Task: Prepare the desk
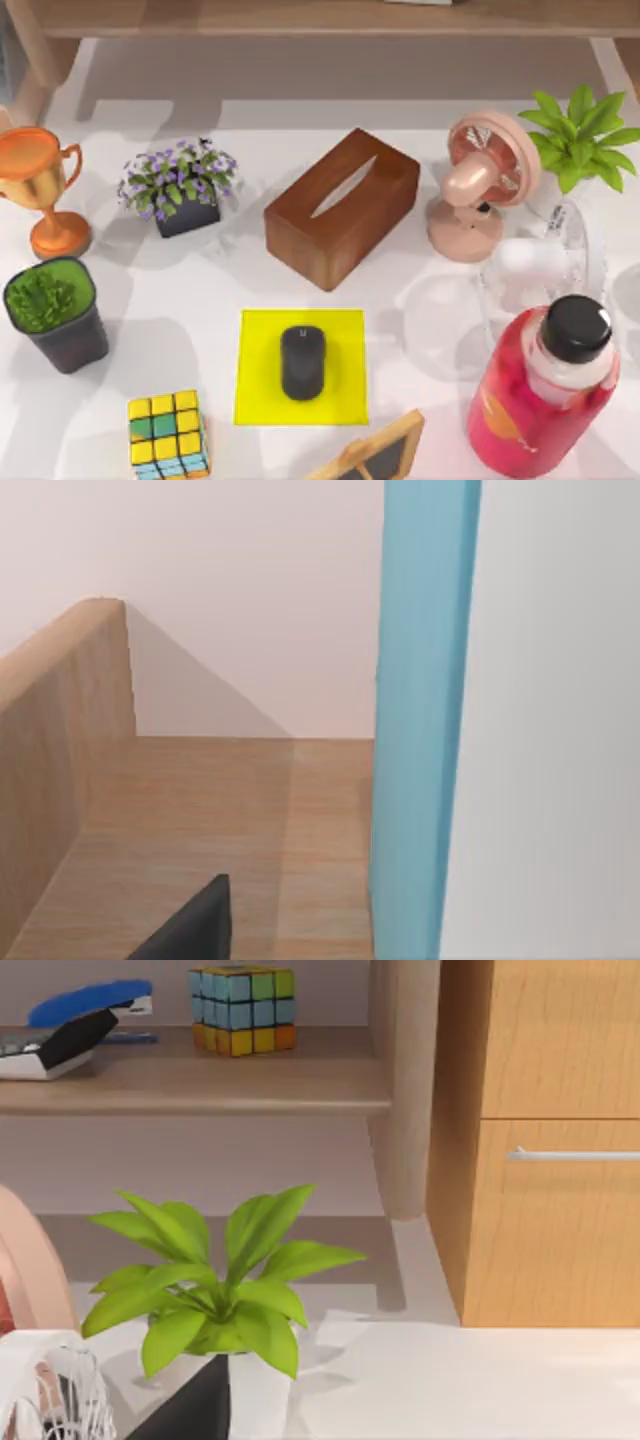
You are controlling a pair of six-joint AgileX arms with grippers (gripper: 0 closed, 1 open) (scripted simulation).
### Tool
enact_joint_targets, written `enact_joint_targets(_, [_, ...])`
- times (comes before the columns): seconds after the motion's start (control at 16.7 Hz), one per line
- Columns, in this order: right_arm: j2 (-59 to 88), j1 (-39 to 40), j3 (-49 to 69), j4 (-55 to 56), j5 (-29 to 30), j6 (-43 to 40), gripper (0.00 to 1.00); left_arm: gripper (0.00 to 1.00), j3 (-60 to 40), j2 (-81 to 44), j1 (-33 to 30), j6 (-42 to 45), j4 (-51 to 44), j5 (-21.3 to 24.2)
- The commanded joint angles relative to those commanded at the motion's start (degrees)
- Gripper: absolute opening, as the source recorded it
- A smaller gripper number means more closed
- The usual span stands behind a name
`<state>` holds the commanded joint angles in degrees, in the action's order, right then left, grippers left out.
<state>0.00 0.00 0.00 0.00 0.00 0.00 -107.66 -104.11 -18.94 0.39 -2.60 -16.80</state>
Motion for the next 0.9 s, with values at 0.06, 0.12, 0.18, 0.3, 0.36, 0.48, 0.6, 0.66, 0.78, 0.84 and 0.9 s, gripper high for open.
enact_joint_targets(0.06, [0.0,0.0,0.0,0.0,0.0,0.0,1.0,1.0,-0.3,-0.2,-0.1,0.0,0.0,0.0])
enact_joint_targets(0.12, [0.0,0.0,0.0,0.0,0.0,0.0,1.0,1.0,-0.3,-0.2,-0.1,0.0,0.0,0.0])
enact_joint_targets(0.18, [0.0,0.0,0.0,0.0,0.0,0.0,1.0,1.0,-0.3,-0.2,-0.1,0.0,0.0,0.0])
enact_joint_targets(0.3, [0.0,0.0,0.0,0.0,0.0,0.0,1.0,1.0,0.0,-0.1,0.2,0.0,0.0,0.0])
enact_joint_targets(0.36, [0.0,0.0,0.0,0.0,0.0,0.0,1.0,1.0,-0.2,-0.2,0.2,0.0,0.0,0.1])
enact_joint_targets(0.48, [0.0,0.0,0.0,0.0,0.0,0.0,1.0,1.0,-2.2,-1.7,0.3,0.0,-0.5,0.3])
enact_joint_targets(0.6, [0.0,0.0,0.0,0.0,0.0,0.0,1.0,1.0,-4.8,-3.7,0.5,0.0,-1.1,0.6])
enact_joint_targets(0.66, [0.0,0.0,0.0,0.0,0.0,0.0,1.0,1.0,-5.9,-4.5,0.7,0.0,-1.4,0.7])
enact_joint_targets(0.78, [0.0,0.0,0.0,0.0,0.0,0.0,1.0,1.0,-6.7,-5.1,0.7,0.0,-1.6,0.8])
enact_joint_targets(0.84, [0.0,0.0,0.0,0.0,0.0,0.0,1.0,1.0,-6.7,-5.1,0.7,0.0,-1.6,0.8])
enact_joint_targets(0.9, [0.0,0.0,0.0,0.0,0.0,0.0,1.0,1.0,-6.7,-5.1,0.7,0.0,-1.6,0.8])
